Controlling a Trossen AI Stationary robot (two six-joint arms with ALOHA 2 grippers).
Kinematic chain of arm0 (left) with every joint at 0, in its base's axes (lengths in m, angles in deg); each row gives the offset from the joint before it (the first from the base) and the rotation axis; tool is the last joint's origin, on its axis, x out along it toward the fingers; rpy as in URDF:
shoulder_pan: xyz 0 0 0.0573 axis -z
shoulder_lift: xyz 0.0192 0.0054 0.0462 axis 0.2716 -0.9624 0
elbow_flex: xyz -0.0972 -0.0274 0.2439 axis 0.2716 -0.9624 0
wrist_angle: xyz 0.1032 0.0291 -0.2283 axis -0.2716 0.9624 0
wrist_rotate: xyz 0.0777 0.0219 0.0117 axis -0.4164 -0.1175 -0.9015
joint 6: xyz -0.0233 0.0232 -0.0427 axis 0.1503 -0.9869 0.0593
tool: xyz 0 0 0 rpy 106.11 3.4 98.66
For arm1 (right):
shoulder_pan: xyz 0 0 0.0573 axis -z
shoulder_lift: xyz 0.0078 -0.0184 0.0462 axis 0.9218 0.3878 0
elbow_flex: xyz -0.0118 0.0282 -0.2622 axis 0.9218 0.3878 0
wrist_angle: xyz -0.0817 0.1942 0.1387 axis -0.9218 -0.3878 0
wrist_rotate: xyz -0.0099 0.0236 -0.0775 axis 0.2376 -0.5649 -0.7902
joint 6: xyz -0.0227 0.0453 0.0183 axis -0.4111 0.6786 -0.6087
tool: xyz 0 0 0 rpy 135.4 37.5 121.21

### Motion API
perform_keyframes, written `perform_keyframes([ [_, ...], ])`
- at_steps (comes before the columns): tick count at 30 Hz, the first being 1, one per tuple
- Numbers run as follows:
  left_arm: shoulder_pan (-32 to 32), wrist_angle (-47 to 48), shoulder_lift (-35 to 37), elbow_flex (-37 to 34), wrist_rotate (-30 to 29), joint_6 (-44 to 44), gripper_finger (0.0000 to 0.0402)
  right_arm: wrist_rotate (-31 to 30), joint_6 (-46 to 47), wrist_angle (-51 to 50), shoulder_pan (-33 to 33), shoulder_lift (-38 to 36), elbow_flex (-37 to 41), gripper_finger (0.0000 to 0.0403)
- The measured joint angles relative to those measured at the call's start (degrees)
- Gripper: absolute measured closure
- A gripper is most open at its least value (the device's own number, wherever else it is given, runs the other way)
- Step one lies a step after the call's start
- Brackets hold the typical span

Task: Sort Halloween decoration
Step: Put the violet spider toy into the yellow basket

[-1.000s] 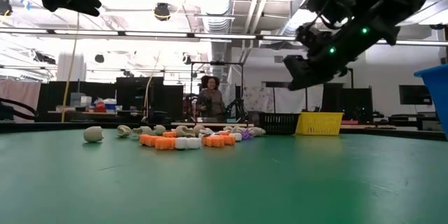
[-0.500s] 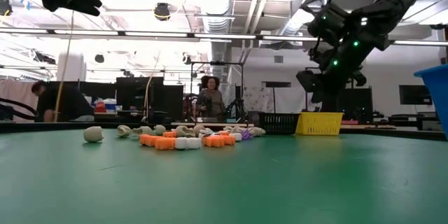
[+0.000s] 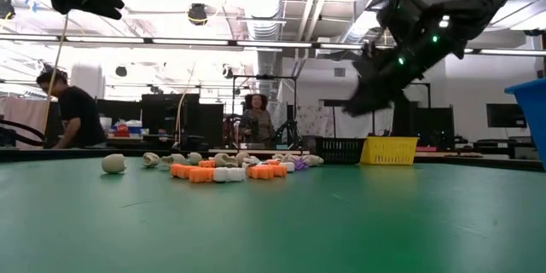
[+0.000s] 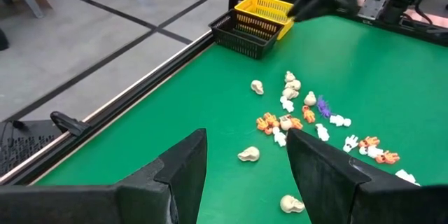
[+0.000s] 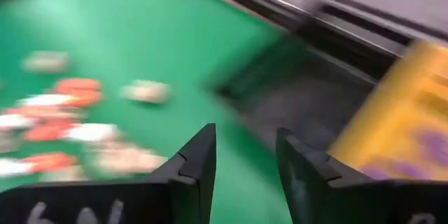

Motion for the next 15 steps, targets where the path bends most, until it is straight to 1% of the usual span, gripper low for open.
perform_keyframes([
  [3,0.02,0.0,0.0,0.01,0.01,-0.48,0.0213,-0.09,-0.76,5.91,-7.33,1.74,-0.03,0.026],
  [5,0.01,0.0,0.02,0.0,0.02,-0.64,0.0213,-2.77,-1.94,9.23,-11.93,3.88,-0.08,0.0264],
  [8,0.01,0.0,0.0,0.01,0.19,-0.64,0.0213,-6.57,-1.88,14.21,-17.31,9.19,-0.05,0.0269],
  [11,0.01,0.01,0.0,0.02,0.2,-0.62,0.0213,-7.37,-1.69,20.2,-20.92,15.65,-0.05,0.027],
  [15,0.0,0.0,0.02,0.02,0.2,-0.58,0.0213,-8.5,1.65,26.76,-23.06,22.33,-0.05,0.027],
])
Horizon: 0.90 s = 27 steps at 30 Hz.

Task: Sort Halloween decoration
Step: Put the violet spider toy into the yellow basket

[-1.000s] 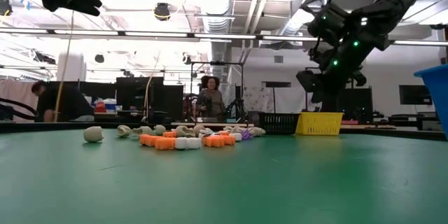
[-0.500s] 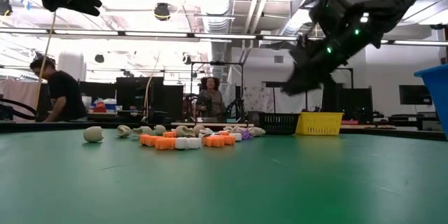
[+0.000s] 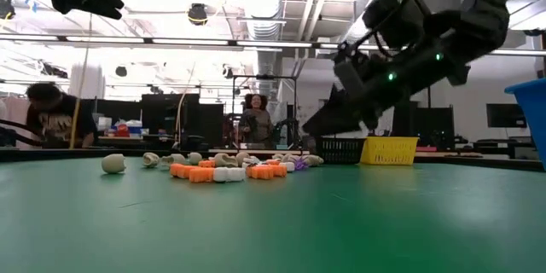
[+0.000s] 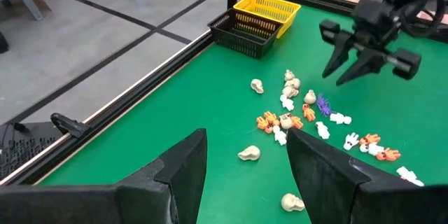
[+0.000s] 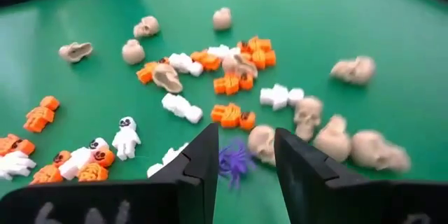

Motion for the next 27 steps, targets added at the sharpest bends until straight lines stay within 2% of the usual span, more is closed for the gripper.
perform_keyframes([
  [4,0.0,0.0,-0.02,-0.01,0.16,0.81,0.0213,-0.32,4.07,0.7,-0.75,4.05,-0.12,0.027],
  [17,0.0,0.02,-0.01,-0.02,0.98,0.94,0.0213,-0.18,2.82,0.33,-0.29,12.84,-7.36,0.0275],
  [20,0.02,0.02,0.0,0.0,0.96,0.95,0.0213,-0.22,2.82,0.06,-0.33,12.9,-7.52,0.0298],
  [25,0.0,0.02,0.0,0.0,0.96,0.84,0.0213,-0.41,2.66,-0.19,-0.36,12.57,-7.52,0.038],
  [27,0.0,0.02,0.0,-0.02,0.95,0.84,0.0213,-0.45,2.68,-0.18,-0.36,12.55,-7.52,0.0393],
])
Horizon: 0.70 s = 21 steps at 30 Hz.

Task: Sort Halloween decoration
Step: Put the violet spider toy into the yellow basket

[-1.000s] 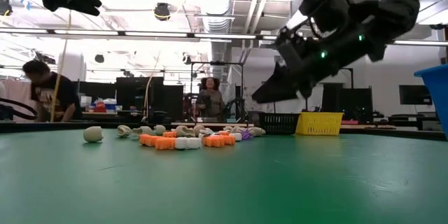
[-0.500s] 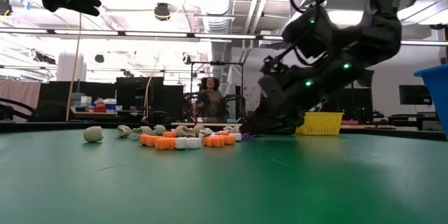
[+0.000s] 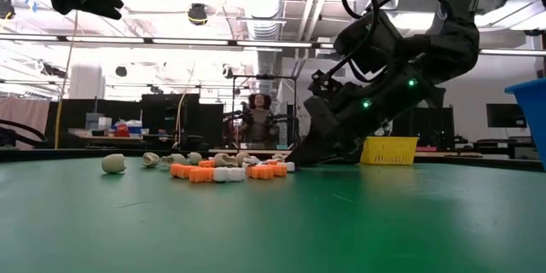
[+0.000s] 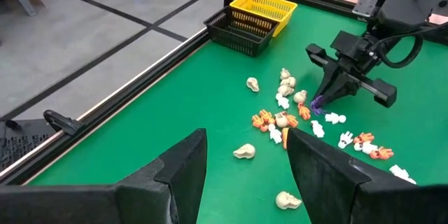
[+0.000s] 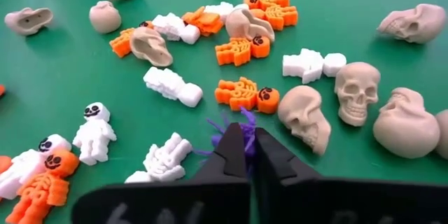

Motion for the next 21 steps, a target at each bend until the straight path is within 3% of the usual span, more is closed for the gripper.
perform_keyframes([
  [7,0.01,0.04,0.0,0.02,-0.01,0.04,0.0213,-0.37,0.45,0.25,-0.15,-1.12,0.11,0.0399],
  [12,0.0,0.07,-0.02,0.01,-0.01,0.07,0.0213,-0.86,-0.48,-2.02,-0.15,-6.06,0.11,0.04],
  [16,0.01,0.06,-0.02,0.01,-0.01,0.09,0.0213,-3.43,-1.82,-8.75,-0.09,-12.16,0.04,0.0401],
  [21,0.02,0.04,0.0,0.02,0.01,1.08,0.0213,-7.12,0.18,-25.15,-0.49,-19.3,0.07,0.0402],
])
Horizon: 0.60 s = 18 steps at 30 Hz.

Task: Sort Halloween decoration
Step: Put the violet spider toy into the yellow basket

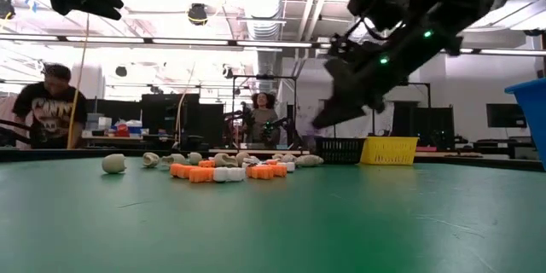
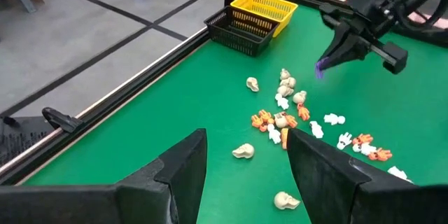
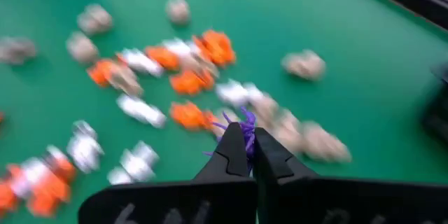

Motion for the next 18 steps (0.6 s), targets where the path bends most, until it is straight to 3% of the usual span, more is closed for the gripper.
perform_keyframes([
  [6,-0.01,0.06,-0.01,0.0,0.5,0.43,0.0213,-4.13,3.45,-13.79,-3.6,-2.7,0.28,0.0402],
  [12,-0.02,0.03,-0.12,0.0,0.48,0.57,0.0213,-7.57,3.9,-7.54,-6.98,-2.03,5.67,0.0402],
  [18,-0.02,-0.02,-1.02,0.0,0.4,0.58,0.0213,-5.34,1.84,-2.37,-6.14,-1.36,10.71,0.04],
])
